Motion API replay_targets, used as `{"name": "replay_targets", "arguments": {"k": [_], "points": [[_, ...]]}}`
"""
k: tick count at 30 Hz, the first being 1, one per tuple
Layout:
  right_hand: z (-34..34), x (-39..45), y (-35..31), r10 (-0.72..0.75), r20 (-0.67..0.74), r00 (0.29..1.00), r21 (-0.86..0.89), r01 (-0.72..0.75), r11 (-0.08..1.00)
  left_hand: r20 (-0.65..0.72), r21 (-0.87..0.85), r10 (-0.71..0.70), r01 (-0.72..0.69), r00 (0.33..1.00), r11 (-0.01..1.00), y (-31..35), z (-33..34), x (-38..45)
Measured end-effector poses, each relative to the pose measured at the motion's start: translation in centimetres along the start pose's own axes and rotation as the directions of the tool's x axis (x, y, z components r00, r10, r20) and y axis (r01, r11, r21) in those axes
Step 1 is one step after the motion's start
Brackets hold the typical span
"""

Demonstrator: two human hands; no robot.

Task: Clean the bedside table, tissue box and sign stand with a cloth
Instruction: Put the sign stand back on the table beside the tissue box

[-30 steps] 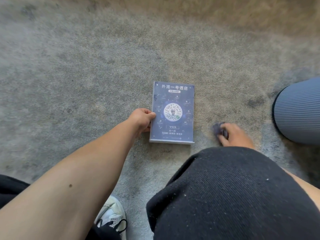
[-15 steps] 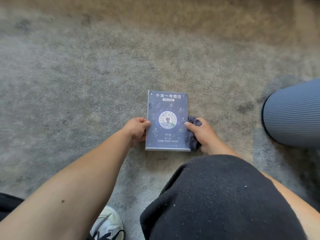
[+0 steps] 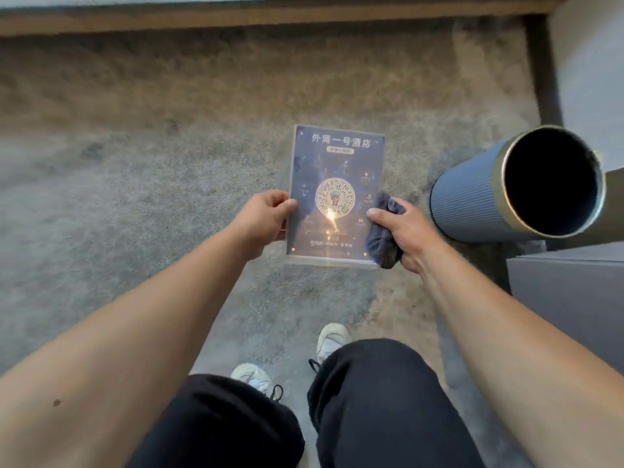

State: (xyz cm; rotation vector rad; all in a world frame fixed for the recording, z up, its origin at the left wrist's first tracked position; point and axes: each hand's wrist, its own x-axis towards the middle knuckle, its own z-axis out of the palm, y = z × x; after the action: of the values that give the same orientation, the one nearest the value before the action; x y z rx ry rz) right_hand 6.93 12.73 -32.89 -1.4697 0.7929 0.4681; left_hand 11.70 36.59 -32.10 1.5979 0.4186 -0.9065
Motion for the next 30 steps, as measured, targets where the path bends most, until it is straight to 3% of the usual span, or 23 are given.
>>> {"name": "replay_targets", "arguments": {"k": [7,13,22,30], "points": [[-5.8,-15.1,-11.1,-0.117,-0.094,0.989,0.071,0.123,0.99,0.11,0.096,0.06,-0.07,0.992,0.993,13.4,4.4,-12.5],[-12.5,-25.5,-15.7,-0.142,-0.248,0.958,0.152,0.183,0.971,0.225,0.27,0.07,-0.131,0.972,0.954,22.1,11.1,-20.3],[-24.1,-36.1,-12.9,-0.041,-0.403,0.914,0.312,0.18,0.933,0.434,0.485,0.061,-0.29,0.899,0.825,26.5,25.1,-26.9],[-36.1,-44.6,-5.5,0.072,-0.556,0.828,0.321,0.133,0.938,0.656,0.633,0.025,-0.568,0.754,0.526,25.6,42.5,-28.3]]}}
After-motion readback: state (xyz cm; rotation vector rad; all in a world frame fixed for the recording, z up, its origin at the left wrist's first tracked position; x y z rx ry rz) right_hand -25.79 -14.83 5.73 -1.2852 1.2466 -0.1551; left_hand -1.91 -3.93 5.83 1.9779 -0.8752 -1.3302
